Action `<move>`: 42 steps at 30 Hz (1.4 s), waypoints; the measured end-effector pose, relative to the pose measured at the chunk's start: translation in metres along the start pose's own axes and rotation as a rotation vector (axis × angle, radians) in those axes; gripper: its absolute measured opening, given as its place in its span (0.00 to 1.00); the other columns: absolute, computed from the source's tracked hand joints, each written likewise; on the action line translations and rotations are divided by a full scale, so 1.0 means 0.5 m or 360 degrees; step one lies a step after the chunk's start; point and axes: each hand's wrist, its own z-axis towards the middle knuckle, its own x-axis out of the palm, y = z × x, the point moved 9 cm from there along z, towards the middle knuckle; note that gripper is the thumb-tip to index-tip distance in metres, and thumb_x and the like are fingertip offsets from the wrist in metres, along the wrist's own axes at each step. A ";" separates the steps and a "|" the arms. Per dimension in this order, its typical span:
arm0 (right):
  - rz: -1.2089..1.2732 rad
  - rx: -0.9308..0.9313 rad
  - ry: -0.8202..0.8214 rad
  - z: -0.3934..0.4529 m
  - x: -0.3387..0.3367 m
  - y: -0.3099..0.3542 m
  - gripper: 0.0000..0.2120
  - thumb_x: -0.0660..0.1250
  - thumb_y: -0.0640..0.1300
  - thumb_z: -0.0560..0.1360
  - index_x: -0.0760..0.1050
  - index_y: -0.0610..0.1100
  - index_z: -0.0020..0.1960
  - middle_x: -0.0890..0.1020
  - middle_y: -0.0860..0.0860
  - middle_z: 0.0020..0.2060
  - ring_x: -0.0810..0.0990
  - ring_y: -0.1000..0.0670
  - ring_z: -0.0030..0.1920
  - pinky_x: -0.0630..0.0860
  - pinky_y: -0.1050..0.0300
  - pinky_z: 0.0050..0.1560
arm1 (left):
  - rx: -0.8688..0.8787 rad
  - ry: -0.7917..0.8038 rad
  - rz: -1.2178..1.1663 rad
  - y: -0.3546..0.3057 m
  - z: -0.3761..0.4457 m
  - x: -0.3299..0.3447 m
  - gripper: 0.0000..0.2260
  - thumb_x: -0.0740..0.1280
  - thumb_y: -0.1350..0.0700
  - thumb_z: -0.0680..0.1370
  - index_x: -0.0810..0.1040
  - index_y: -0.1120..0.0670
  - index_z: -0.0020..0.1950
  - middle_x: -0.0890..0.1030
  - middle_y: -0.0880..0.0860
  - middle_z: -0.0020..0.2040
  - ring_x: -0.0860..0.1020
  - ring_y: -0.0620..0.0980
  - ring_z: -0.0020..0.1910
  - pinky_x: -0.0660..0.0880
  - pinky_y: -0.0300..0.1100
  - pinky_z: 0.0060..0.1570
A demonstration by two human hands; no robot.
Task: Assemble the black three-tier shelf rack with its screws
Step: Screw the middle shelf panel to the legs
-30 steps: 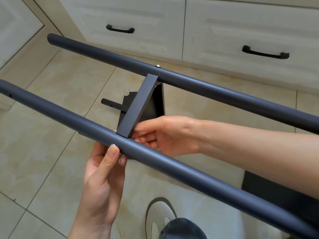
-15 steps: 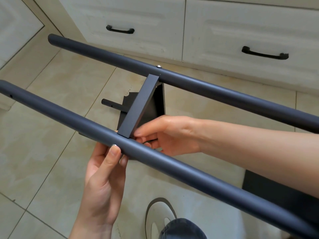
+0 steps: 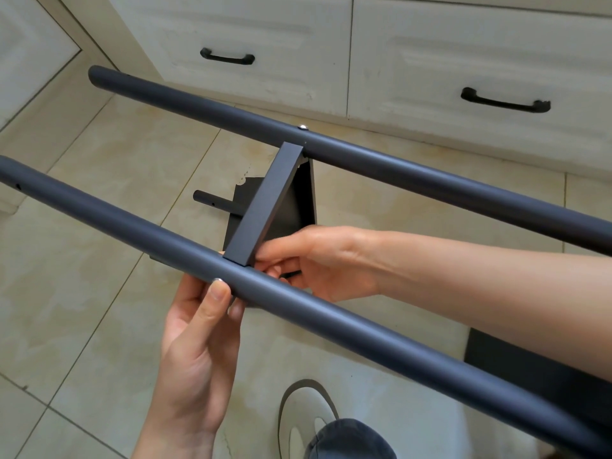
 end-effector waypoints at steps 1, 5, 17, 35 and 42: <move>-0.0006 -0.0002 -0.0014 0.000 -0.001 0.001 0.14 0.67 0.48 0.77 0.82 0.48 0.34 0.80 0.52 0.35 0.73 0.51 0.43 0.73 0.55 0.49 | -0.0003 -0.0006 0.0001 0.000 0.000 -0.001 0.30 0.84 0.41 0.61 0.83 0.49 0.59 0.80 0.57 0.56 0.75 0.59 0.60 0.63 0.60 0.72; 0.0029 -0.0009 -0.0014 -0.006 -0.001 0.012 0.08 0.67 0.45 0.77 0.79 0.46 0.40 0.81 0.51 0.39 0.71 0.48 0.48 0.72 0.52 0.52 | 0.0007 -0.0025 -0.0002 -0.001 0.002 -0.003 0.29 0.84 0.41 0.60 0.84 0.48 0.58 0.82 0.54 0.54 0.79 0.54 0.57 0.75 0.46 0.63; 0.0004 0.0019 0.0012 -0.007 -0.002 0.010 0.12 0.67 0.45 0.76 0.81 0.48 0.35 0.81 0.52 0.36 0.71 0.51 0.42 0.68 0.51 0.54 | 0.0039 0.0004 0.0015 -0.002 0.001 0.001 0.27 0.83 0.41 0.62 0.84 0.48 0.58 0.82 0.54 0.54 0.80 0.54 0.57 0.73 0.54 0.67; -0.0209 -0.0111 -0.0033 -0.014 0.001 0.029 0.18 0.64 0.45 0.77 0.78 0.49 0.28 0.74 0.54 0.29 0.68 0.55 0.32 0.64 0.50 0.51 | 0.0082 0.0089 -0.0007 -0.017 -0.002 0.026 0.19 0.79 0.44 0.69 0.85 0.47 0.57 0.86 0.52 0.53 0.85 0.51 0.53 0.80 0.40 0.54; -0.0349 -0.0125 -0.0081 -0.012 -0.005 0.030 0.22 0.65 0.47 0.78 0.79 0.50 0.26 0.72 0.55 0.26 0.66 0.54 0.33 0.64 0.51 0.50 | 0.0046 0.0007 -0.0013 -0.011 0.001 0.011 0.25 0.82 0.43 0.65 0.84 0.48 0.58 0.85 0.54 0.55 0.84 0.53 0.56 0.79 0.42 0.57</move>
